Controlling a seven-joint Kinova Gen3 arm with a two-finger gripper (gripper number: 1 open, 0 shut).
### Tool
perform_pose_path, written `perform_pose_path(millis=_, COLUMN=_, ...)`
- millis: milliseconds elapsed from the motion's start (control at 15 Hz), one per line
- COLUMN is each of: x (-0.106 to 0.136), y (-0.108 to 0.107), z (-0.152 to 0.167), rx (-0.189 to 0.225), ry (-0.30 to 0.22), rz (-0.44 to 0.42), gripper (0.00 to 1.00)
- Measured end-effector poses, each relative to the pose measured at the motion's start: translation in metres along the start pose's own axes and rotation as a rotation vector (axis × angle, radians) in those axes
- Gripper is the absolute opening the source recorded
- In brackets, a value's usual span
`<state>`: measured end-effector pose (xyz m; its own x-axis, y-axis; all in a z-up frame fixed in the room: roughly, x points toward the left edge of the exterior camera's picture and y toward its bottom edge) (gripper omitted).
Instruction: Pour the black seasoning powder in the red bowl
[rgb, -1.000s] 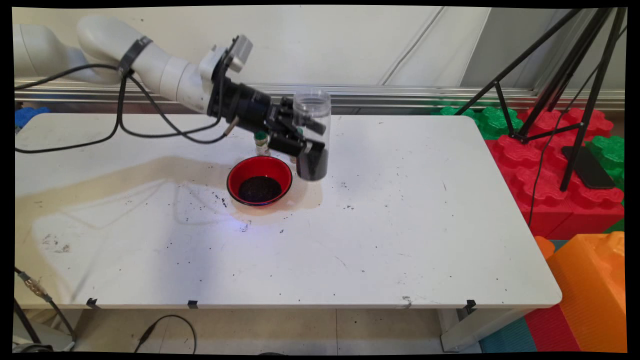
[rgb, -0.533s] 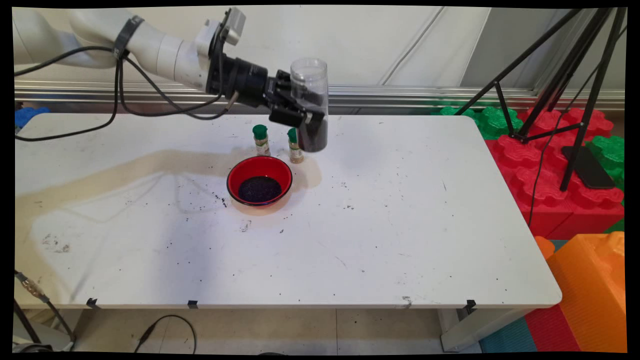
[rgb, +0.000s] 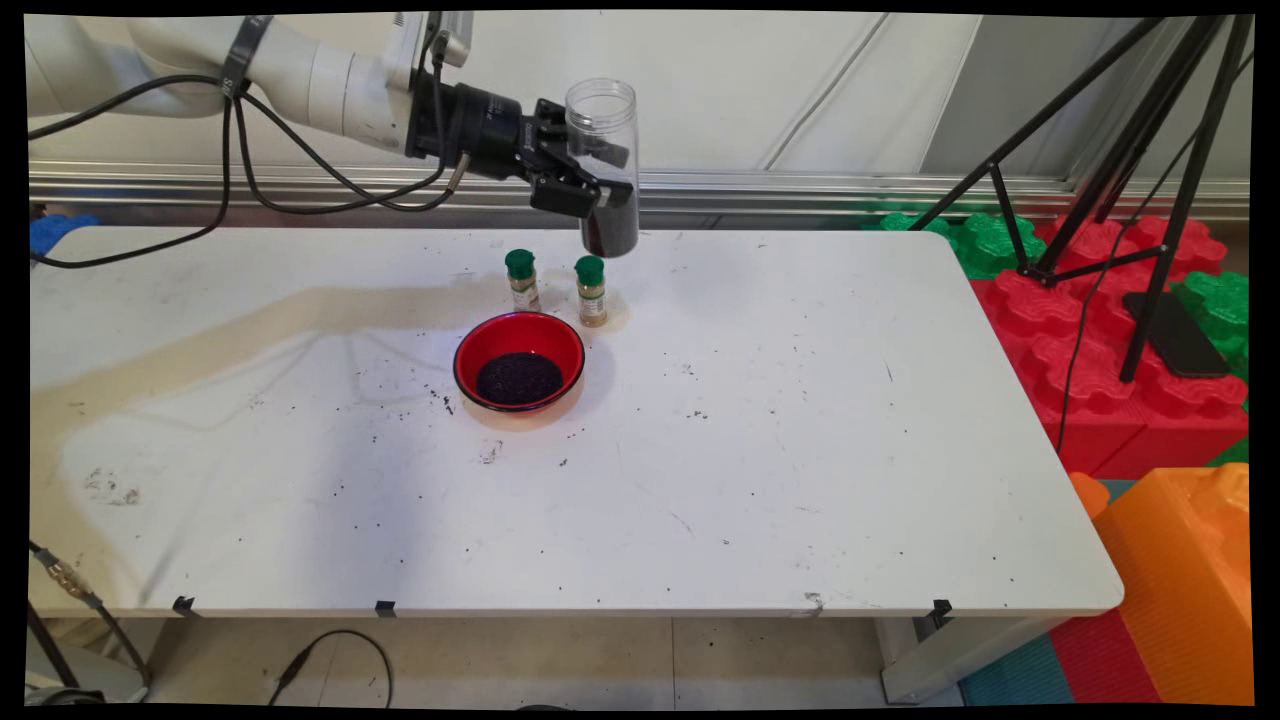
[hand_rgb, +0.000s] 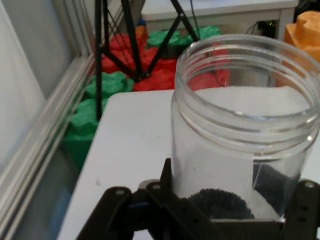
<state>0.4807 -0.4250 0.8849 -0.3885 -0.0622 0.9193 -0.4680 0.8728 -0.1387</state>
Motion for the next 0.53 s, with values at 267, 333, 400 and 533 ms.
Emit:
perform_pose_path(millis=267, x=-0.006, y=-0.011, z=-0.006, rx=0.041, ry=-0.01, rz=0.066, gripper=0.0)
perform_pose_path(millis=333, x=-0.008, y=-0.013, z=-0.007, rx=0.051, ry=-0.012, rz=0.083, gripper=0.0)
perform_pose_path(millis=400, x=-0.01, y=-0.015, z=-0.009, rx=0.063, ry=-0.016, rz=0.108, gripper=0.0)
perform_pose_path(millis=533, x=-0.015, y=-0.019, z=-0.012, rx=0.082, ry=-0.026, rz=0.156, gripper=0.0)
